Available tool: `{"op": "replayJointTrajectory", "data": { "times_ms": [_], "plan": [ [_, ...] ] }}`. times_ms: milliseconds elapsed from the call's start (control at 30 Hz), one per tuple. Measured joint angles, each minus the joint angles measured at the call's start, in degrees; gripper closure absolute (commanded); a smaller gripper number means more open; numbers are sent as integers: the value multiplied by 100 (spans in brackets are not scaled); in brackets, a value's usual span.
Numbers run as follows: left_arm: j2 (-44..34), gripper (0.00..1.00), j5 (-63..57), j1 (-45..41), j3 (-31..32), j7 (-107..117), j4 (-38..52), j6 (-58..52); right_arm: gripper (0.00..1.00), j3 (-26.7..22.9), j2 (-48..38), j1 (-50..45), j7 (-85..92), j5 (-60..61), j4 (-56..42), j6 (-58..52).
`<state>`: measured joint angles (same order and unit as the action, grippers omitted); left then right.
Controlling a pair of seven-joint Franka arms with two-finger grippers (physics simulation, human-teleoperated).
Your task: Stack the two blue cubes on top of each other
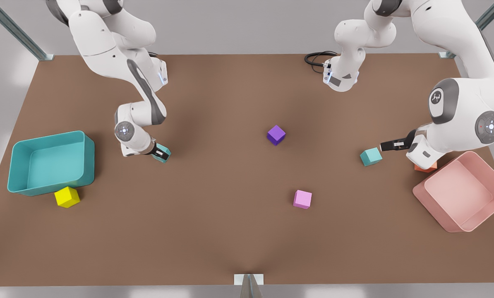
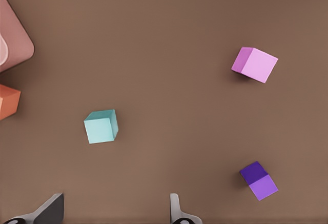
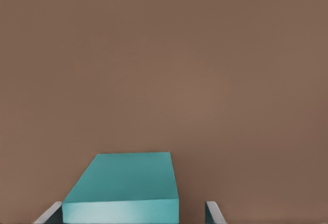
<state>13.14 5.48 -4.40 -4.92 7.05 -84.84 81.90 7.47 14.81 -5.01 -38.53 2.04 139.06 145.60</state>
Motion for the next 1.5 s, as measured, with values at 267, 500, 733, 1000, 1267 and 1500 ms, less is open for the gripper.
{"op": "replayJointTrajectory", "data": {
  "times_ms": [267,500,733,1000,1267,1500],
  "plan": [
    [22,0,0,0,0,6,0,-16,32,1,321,-27,-181,2,-88,149],
    [196,0,-25,271,-27,12,-218,50,42,104,203,-16,-185,82,-600,-26],
    [105,0,-18,164,-243,274,-2732,2042,40,583,862,-1122,-543,532,-2499,-731],
    [89,0,-7,504,-247,390,-3840,3988,39,545,2885,-3070,-1926,491,-5440,-975],
    [111,0,-4,487,-246,244,-4223,4531,0,519,3836,-3410,-3290,136,-6618,-1074],
    [198,0,-3,576,-254,161,-4415,4658,0,701,3534,-2778,-4067,158,-7247,-1638]
  ]
}}
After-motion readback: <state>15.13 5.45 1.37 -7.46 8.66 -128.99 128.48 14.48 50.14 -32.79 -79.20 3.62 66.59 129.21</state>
